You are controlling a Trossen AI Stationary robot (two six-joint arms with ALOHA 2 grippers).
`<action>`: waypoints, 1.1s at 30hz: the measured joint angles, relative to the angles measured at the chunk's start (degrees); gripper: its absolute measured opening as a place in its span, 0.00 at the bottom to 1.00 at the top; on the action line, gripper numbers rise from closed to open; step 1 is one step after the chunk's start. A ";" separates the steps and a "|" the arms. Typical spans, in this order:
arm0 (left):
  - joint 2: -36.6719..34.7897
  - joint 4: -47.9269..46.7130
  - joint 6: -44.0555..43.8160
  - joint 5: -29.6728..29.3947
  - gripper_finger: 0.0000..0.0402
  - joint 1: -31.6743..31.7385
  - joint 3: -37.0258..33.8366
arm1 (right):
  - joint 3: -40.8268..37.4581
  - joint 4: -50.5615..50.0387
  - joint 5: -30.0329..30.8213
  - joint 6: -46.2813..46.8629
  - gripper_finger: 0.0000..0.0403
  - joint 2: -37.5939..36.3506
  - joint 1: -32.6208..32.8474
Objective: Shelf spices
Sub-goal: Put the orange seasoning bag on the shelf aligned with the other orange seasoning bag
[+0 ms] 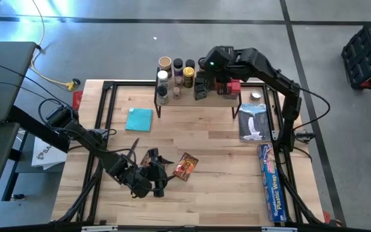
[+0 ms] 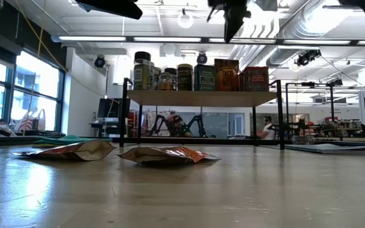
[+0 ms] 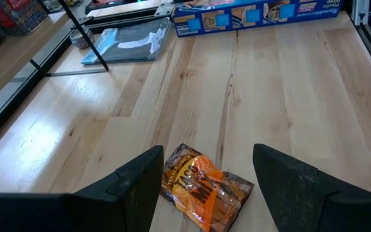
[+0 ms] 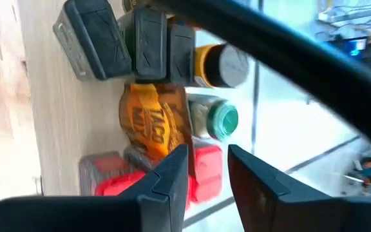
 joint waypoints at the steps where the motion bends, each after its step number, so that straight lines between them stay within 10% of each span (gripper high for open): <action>1: 0.00 -0.01 -0.36 0.00 0.59 0.00 0.00 | 1.33 -1.38 0.79 0.18 0.26 -0.03 0.90; 18: 0.00 -2.15 -4.76 -6.19 0.59 -4.29 0.02 | -17.39 1.35 -3.85 26.14 0.25 -13.50 31.22; 33: 0.24 4.90 -24.58 11.27 0.59 5.02 -8.31 | -70.78 64.95 -19.25 58.90 0.26 -19.17 42.19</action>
